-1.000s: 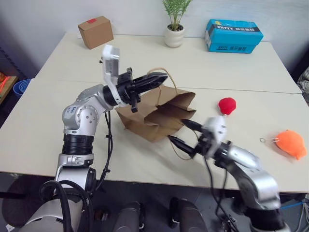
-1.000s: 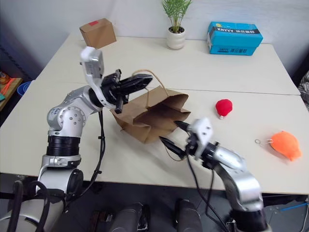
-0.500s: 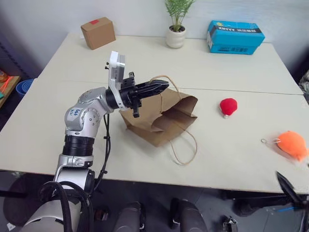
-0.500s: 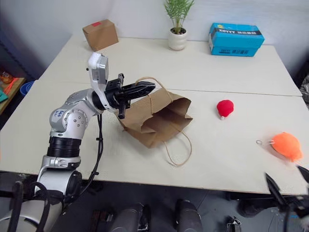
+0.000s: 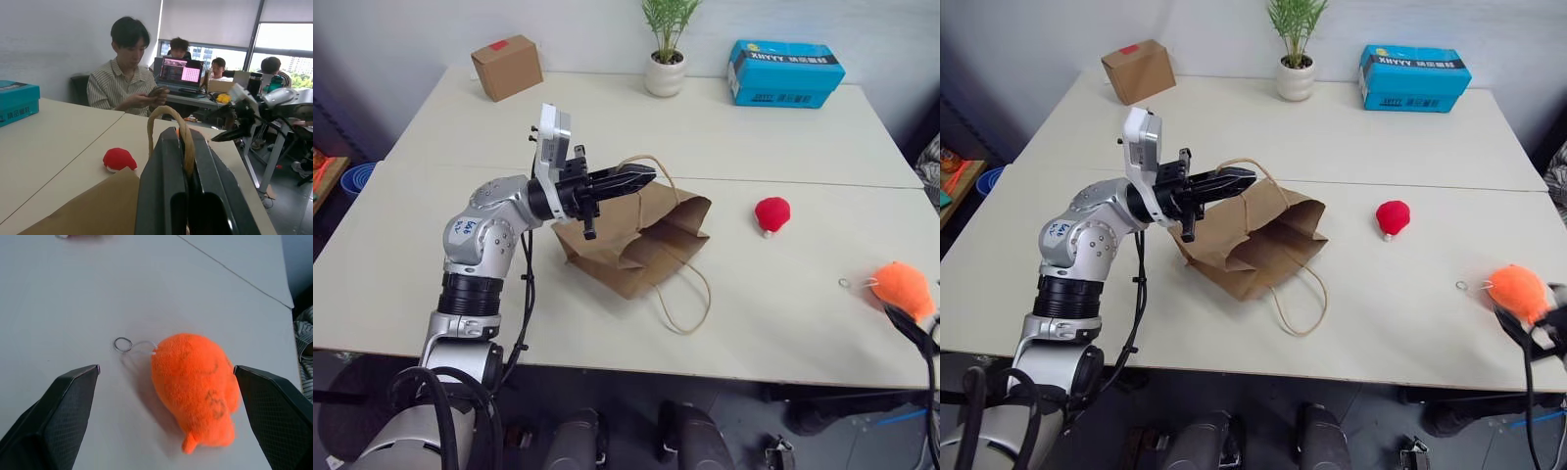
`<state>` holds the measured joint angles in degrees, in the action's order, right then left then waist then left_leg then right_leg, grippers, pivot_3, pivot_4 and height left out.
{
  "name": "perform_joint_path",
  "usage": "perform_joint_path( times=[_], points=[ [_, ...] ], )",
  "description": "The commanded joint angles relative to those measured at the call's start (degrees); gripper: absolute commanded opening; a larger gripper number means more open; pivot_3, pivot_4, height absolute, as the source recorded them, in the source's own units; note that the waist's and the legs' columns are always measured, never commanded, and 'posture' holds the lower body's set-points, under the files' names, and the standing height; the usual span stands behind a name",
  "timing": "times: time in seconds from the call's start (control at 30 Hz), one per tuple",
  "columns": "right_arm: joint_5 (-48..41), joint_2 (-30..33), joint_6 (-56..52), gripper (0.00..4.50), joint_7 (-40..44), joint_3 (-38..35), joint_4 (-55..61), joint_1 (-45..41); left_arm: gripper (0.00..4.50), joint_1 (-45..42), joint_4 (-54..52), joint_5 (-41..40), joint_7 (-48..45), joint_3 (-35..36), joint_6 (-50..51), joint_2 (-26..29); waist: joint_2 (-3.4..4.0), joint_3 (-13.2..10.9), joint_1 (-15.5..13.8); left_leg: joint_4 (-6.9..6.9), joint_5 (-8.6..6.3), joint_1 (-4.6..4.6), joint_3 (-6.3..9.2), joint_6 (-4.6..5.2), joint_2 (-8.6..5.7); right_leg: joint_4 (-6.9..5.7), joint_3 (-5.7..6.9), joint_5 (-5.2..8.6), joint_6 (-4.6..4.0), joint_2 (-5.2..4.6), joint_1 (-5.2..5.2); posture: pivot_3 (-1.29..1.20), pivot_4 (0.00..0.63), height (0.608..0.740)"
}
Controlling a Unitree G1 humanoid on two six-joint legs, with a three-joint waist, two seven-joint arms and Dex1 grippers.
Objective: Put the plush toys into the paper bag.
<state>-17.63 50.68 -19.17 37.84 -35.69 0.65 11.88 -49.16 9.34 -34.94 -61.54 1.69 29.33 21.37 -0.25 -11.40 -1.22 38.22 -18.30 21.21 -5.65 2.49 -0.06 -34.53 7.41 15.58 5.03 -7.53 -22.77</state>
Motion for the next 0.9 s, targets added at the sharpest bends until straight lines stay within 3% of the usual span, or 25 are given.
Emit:
perform_joint_path(
  times=[0.03,0.27,0.4,0.47,0.57,0.67,0.8,0.9],
  points=[
    [2.7,4.3,-5.0,4.11,1.5,5.0,-7.0,-4.1,0.00,-1.4,-2.5,0.1,0.0,0.5,-0.4,0.9,0.03,0.0,-0.5,-0.01,0.07,0.06,0.06,0.02,0.00,-0.11,0.06,0.00,0.00,-0.01,0.00,0.00,0.150,0.740],
    [2.3,9.7,-11.0,1.81,6.6,9.0,-12.6,-10.8,0.00,-1.2,-3.3,-1.7,0.7,2.3,0.5,1.7,0.02,0.0,-0.4,0.05,0.14,0.19,0.16,0.10,-0.13,0.00,0.29,-0.06,0.12,0.03,0.08,0.00,0.150,0.740],
    [-3.6,9.7,-16.1,0.58,11.3,3.8,-4.9,-9.8,0.00,-1.1,-3.4,-3.6,1.8,3.8,2.8,1.9,0.02,0.0,-0.3,0.05,0.14,0.18,0.21,0.09,-0.11,0.02,0.29,-0.07,0.13,0.02,0.12,0.00,0.150,0.740],
    [-13.2,8.0,-21.4,0.01,15.3,0.1,5.9,-9.7,0.00,-1.1,-3.9,-5.3,2.1,4.9,4.9,2.0,0.02,0.0,-0.2,0.04,0.14,0.19,0.21,0.09,-0.10,0.02,0.29,-0.07,0.13,0.02,0.11,0.00,0.150,0.740],
    [-25.3,6.2,-30.0,0.00,15.6,-0.6,19.3,-10.9,0.00,-1.1,-4.1,-6.2,2.2,5.3,6.3,2.2,0.02,0.0,0.1,0.03,0.11,0.13,0.21,-0.01,0.02,0.03,0.22,-0.08,0.13,0.00,0.11,0.00,0.150,0.740],
    [-38.8,-2.7,-35.3,0.00,4.7,10.8,32.1,-22.4,0.00,-1.9,-3.3,-6.1,2.0,4.8,6.8,1.7,-0.19,-0.1,0.4,0.05,0.13,0.03,0.24,-0.20,0.21,0.02,0.20,-0.09,0.10,0.06,0.16,0.00,0.150,0.740],
    [-36.1,-12.3,-35.1,0.00,-4.3,22.0,32.6,-31.7,0.00,-3.0,-2.6,-6.0,1.9,4.3,6.8,0.6,-0.22,-0.1,-0.2,0.04,0.13,0.12,0.31,-0.27,0.17,0.00,0.20,-0.07,0.01,0.04,0.08,0.00,0.150,0.740],
    [-25.6,-18.1,-31.1,0.00,-9.5,32.7,27.1,-37.2,0.00,-2.8,-3.6,-6.7,1.3,3.9,7.4,0.2,-0.22,-0.1,-0.3,0.06,0.15,0.29,0.30,-0.19,-0.01,0.01,0.23,-0.07,0.02,0.01,-0.03,0.00,0.150,0.740]
  ],
)
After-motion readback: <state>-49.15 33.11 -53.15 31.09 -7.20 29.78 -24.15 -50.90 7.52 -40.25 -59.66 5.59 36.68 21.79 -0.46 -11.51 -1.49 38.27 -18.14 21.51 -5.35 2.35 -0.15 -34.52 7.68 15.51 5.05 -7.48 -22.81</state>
